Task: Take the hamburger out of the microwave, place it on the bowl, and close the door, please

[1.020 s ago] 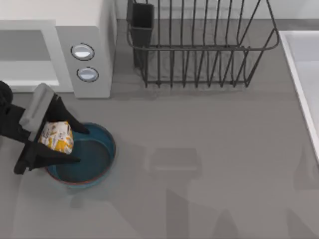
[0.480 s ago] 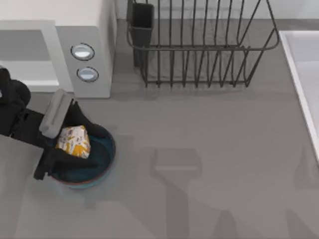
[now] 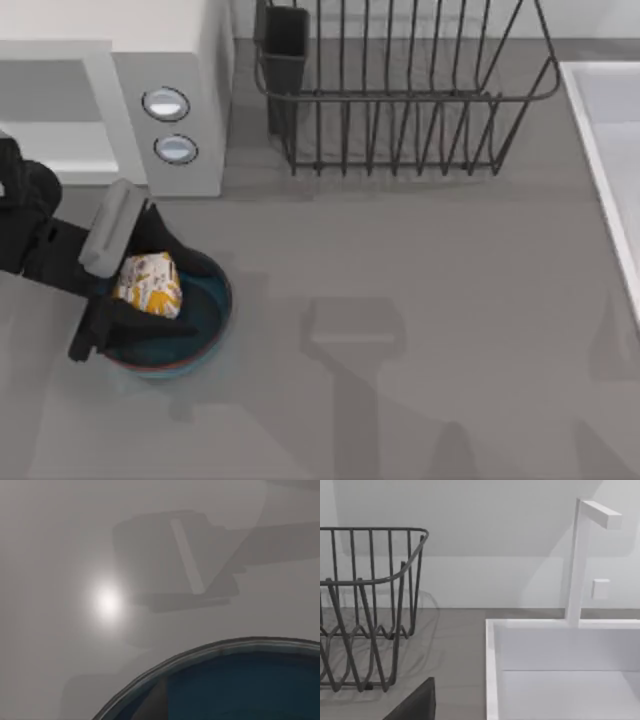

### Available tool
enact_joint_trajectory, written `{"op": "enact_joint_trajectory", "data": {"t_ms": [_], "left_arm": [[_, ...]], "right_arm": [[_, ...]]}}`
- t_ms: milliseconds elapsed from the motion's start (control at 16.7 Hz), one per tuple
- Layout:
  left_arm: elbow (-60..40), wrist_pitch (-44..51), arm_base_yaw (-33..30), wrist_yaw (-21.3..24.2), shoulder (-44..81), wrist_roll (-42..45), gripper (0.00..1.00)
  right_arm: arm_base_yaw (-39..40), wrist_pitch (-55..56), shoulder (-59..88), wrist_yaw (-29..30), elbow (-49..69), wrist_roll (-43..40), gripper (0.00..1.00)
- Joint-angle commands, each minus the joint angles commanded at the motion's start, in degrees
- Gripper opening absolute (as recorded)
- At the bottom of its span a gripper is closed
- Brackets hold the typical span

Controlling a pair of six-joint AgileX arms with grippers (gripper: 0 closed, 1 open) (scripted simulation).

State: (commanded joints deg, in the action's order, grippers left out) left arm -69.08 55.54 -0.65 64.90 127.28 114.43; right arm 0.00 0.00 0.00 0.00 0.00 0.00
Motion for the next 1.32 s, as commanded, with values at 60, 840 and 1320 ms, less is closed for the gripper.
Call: {"op": "enact_joint_trajectory", "data": {"t_ms": [60,840,1320], "left_arm": [[0.0,0.0,0.0,0.0,0.0,0.0,0.53],[0.0,0.0,0.0,0.0,0.0,0.0,1.00],[3.3,-5.8,0.8,-5.7,-11.0,-8.3,1.00]], "right_arm": [[0.0,0.0,0.0,0.0,0.0,0.0,1.00],[0.0,0.0,0.0,0.0,0.0,0.0,1.00],[0.0,0.0,0.0,0.0,0.0,0.0,1.00]]}}
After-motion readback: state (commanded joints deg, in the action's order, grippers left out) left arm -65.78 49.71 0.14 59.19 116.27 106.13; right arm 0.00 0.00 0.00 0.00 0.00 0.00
